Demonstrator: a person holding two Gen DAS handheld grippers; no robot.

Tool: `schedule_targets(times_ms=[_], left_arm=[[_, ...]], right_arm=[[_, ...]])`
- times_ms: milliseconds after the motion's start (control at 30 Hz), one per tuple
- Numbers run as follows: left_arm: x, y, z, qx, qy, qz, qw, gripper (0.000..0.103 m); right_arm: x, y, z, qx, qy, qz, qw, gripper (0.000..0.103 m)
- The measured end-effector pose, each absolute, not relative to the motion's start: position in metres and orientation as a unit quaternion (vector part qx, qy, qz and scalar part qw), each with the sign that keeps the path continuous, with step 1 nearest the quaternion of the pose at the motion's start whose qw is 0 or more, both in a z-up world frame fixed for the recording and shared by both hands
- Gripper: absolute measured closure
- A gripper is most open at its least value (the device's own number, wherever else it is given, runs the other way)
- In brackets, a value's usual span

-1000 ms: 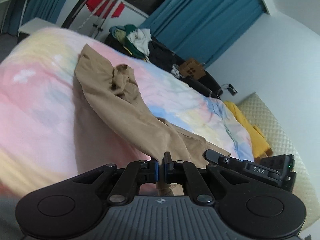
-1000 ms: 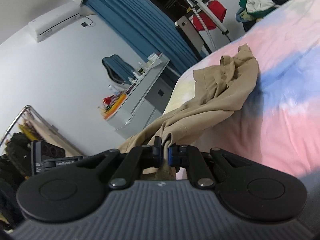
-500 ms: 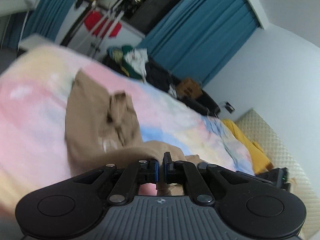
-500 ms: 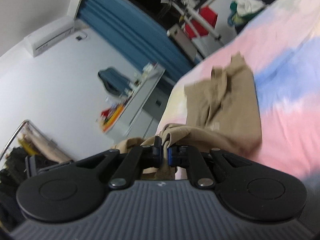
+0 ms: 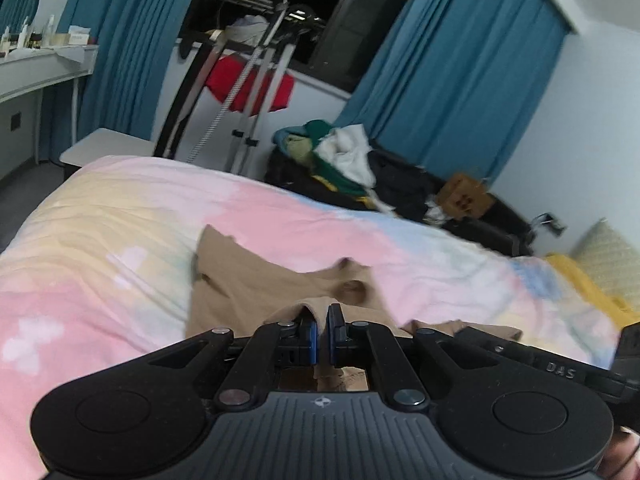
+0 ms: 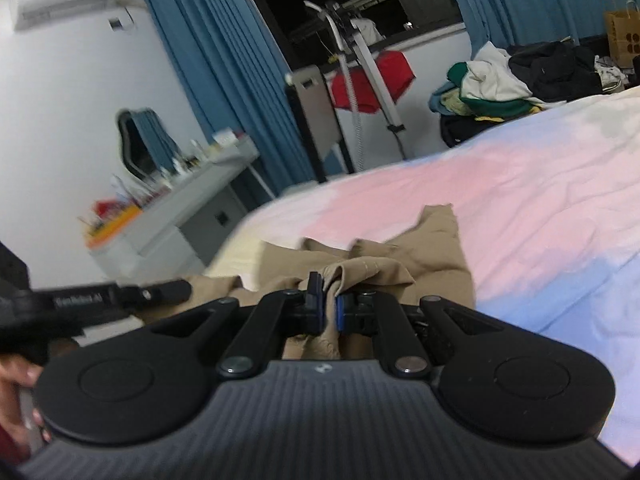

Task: Fold clothes
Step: 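Lift the hem end with both grippers and fold it toward the collar, then open both grippers to release the folded hem onto the strip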

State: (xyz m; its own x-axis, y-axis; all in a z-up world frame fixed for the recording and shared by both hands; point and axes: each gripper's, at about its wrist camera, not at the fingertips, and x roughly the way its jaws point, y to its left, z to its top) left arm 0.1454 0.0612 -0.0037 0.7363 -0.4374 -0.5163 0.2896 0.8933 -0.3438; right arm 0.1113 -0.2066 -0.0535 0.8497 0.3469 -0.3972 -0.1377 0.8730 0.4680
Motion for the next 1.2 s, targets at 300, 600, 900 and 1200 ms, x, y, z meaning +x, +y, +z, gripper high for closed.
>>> schedule_targets(times_ms=[300, 600, 900, 1200], left_arm=[[0.203, 0.052, -0.087, -0.078, 0.384, -0.166, 0.905, 0.096], [0.172, 0.052, -0.068, -0.063, 0.357, -0.153, 0.919, 0.063], [0.104, 0.059, -0.042, -0.051, 0.354, -0.148, 0.922, 0.055], [0.102, 0.074, -0.068, -0.073, 0.42, -0.13, 0.895, 0.061]], right_arm=[[0.167, -0.208, -0.129, 0.212, 0.332, 0.091, 0.914, 0.092], [0.151, -0.209, -0.116, 0.232, 0.324, 0.094, 0.912, 0.052], [0.085, -0.216, -0.087, 0.235, 0.28, 0.083, 0.927, 0.037], [0.079, -0.218, -0.11, 0.213, 0.35, 0.058, 0.91, 0.04]])
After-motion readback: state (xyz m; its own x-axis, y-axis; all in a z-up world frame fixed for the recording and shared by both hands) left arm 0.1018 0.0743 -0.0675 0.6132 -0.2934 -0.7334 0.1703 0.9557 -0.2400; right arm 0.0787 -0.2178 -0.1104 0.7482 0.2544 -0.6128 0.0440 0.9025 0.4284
